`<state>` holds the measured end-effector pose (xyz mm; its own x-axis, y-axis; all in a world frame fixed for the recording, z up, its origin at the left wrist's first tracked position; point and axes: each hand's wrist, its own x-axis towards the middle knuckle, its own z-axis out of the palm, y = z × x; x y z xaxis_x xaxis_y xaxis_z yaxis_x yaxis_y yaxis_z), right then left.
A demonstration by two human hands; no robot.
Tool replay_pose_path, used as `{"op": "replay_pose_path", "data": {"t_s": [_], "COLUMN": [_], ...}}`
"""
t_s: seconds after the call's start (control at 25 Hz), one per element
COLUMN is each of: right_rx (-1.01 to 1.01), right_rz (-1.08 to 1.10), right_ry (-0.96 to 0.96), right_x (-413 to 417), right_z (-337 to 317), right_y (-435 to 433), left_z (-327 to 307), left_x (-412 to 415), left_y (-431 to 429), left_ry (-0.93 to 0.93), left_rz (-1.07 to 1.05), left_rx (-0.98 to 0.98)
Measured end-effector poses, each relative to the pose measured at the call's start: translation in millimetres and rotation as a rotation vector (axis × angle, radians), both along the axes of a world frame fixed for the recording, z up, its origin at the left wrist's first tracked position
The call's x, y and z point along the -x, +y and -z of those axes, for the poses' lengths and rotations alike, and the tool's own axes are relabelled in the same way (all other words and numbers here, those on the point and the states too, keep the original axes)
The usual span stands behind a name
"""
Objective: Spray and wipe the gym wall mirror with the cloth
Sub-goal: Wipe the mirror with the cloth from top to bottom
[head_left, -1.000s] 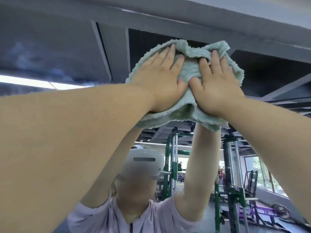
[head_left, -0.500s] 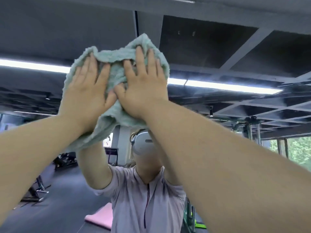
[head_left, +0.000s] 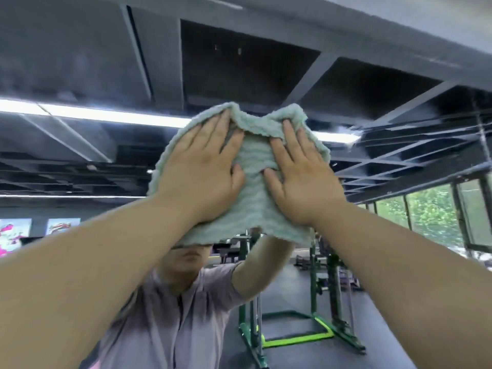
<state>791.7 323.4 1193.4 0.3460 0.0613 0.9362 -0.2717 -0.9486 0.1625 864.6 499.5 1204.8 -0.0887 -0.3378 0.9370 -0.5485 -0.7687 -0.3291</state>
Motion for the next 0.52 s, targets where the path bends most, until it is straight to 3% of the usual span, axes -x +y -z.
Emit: {"op": "replay_pose_path", "data": {"t_s": [0.12,0.28,0.4,0.52], "right_rx": [-0.130,-0.252,-0.296,-0.112], "right_rz": [0.059,-0.021,-0.085,-0.176], "right_ry": [-0.055,-0.126,-0.079,-0.076], "right_x": [25,33,37,25], "right_z": [-23,17,53,31], "right_y": [-75,-115,-104,-68], "left_z": [-40,0,43,35], "left_x": [23,49,43,26], "left_y": [-85,-164,-152,-91], "left_ry": [-0.022,-0.002,-0.039,-0.013], "left_rz": [0.004,-0.010,-0.051,-0.128], "left_rx": [-0.092,-0.132,-0.188,-0.083]}}
